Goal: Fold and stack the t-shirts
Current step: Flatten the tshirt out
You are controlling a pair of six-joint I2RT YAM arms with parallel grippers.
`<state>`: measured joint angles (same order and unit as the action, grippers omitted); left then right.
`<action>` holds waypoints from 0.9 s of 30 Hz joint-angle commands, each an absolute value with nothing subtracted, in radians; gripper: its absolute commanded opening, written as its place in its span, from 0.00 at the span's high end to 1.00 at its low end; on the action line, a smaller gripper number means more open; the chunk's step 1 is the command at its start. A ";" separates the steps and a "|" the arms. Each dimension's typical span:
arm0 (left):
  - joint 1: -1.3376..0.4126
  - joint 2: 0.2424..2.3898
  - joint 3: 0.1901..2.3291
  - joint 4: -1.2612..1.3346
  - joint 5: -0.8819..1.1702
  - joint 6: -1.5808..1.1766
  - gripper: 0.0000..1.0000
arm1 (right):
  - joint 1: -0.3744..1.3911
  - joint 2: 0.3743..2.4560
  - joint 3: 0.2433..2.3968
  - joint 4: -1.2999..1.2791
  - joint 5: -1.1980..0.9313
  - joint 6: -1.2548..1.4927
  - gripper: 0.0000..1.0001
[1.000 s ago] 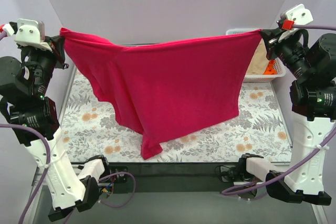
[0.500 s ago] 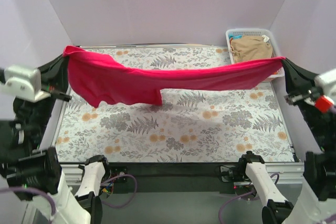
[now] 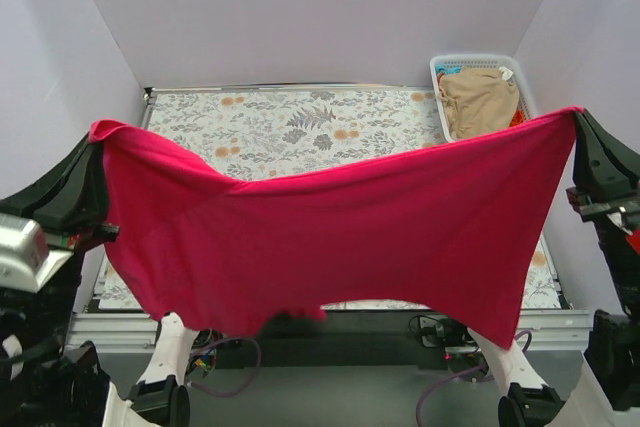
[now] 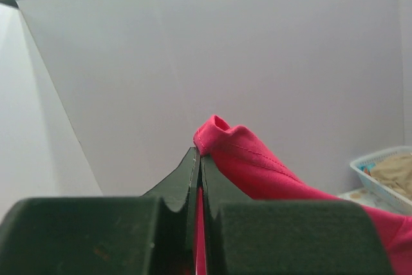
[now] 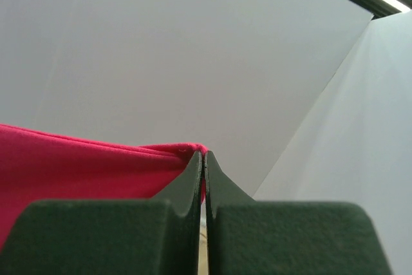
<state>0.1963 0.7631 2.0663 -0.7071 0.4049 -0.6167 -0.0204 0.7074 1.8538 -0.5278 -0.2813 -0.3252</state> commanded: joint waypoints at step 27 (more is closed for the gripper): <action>0.140 1.537 1.247 -0.181 0.284 -0.626 1.00 | 0.048 1.499 1.032 0.160 -0.387 -0.430 0.99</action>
